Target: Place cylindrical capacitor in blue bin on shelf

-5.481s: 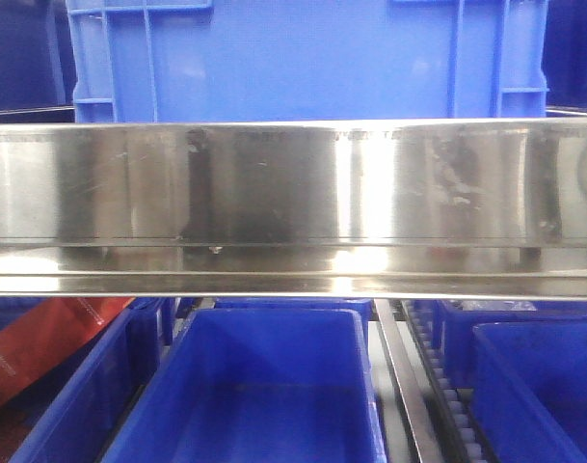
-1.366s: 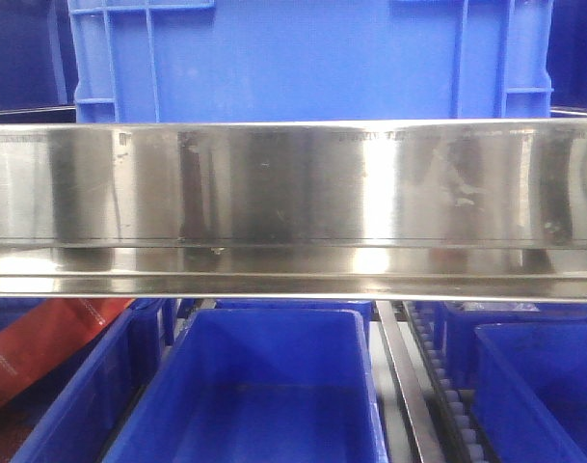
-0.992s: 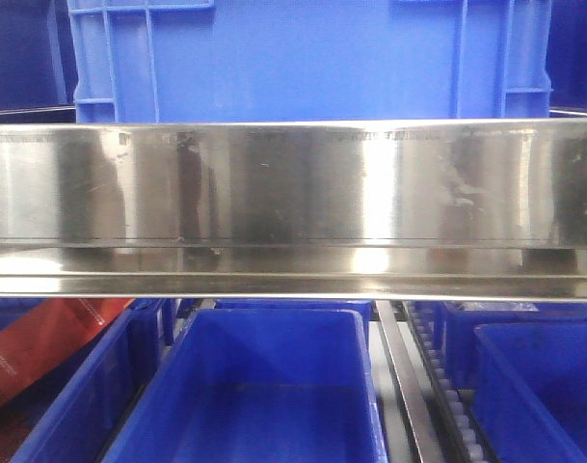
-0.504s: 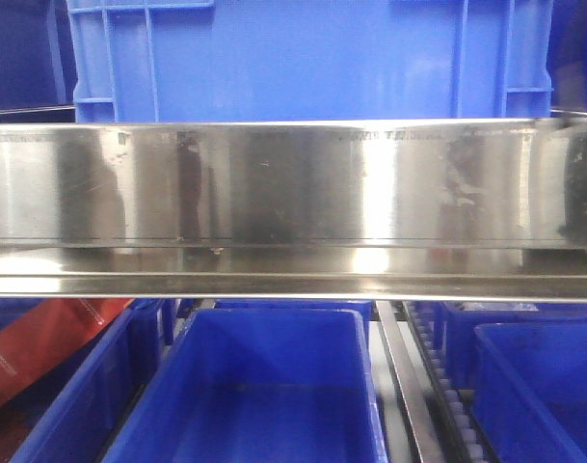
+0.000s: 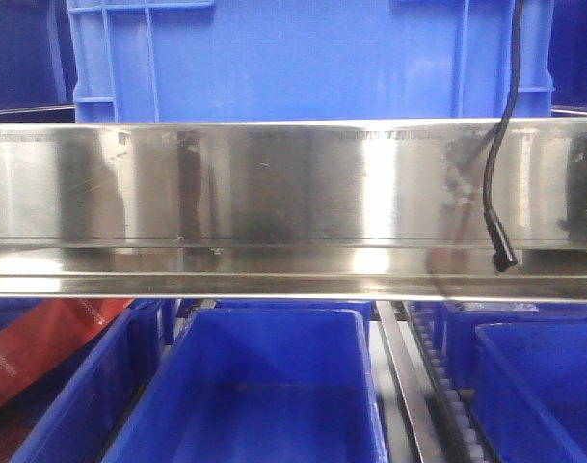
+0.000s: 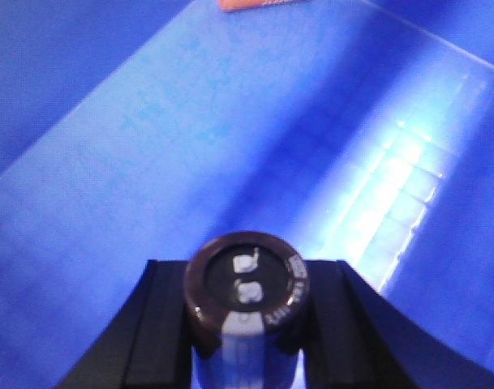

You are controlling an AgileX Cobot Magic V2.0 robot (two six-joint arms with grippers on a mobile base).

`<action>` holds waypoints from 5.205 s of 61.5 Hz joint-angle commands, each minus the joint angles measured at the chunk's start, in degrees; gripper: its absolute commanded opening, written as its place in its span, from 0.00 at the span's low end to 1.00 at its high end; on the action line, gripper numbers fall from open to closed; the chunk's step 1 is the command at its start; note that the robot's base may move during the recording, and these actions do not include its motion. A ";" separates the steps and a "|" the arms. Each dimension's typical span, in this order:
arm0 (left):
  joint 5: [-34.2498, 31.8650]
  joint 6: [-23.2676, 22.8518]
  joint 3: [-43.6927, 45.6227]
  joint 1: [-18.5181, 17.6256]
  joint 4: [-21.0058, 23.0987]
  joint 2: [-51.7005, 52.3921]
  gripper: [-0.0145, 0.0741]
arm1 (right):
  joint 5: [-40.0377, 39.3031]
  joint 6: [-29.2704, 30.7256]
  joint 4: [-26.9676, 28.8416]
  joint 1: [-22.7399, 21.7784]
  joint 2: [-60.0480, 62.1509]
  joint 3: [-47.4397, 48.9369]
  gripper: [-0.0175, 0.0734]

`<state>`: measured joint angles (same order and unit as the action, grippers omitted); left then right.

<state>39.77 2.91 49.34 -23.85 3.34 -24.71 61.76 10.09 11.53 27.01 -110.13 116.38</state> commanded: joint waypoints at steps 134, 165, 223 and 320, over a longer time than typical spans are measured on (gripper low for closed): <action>-1.80 -0.46 -2.77 0.25 0.04 0.35 0.04 | -53.76 -0.15 -5.15 0.02 89.74 -92.30 0.01; -1.80 -0.46 -2.77 0.25 0.04 0.35 0.04 | -53.94 -0.15 -5.15 0.02 89.74 -92.30 0.01; -30.99 -2.07 -47.72 18.62 -3.34 24.71 0.04 | -54.07 -0.15 -5.15 0.02 89.74 -92.30 0.01; -36.15 -2.07 -49.34 18.62 -3.34 24.71 0.04 | -54.54 -1.58 -2.23 -22.82 102.07 -104.78 0.01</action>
<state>4.43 1.38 -0.07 -5.40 -0.43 -0.32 8.33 9.51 8.94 8.03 -10.99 14.39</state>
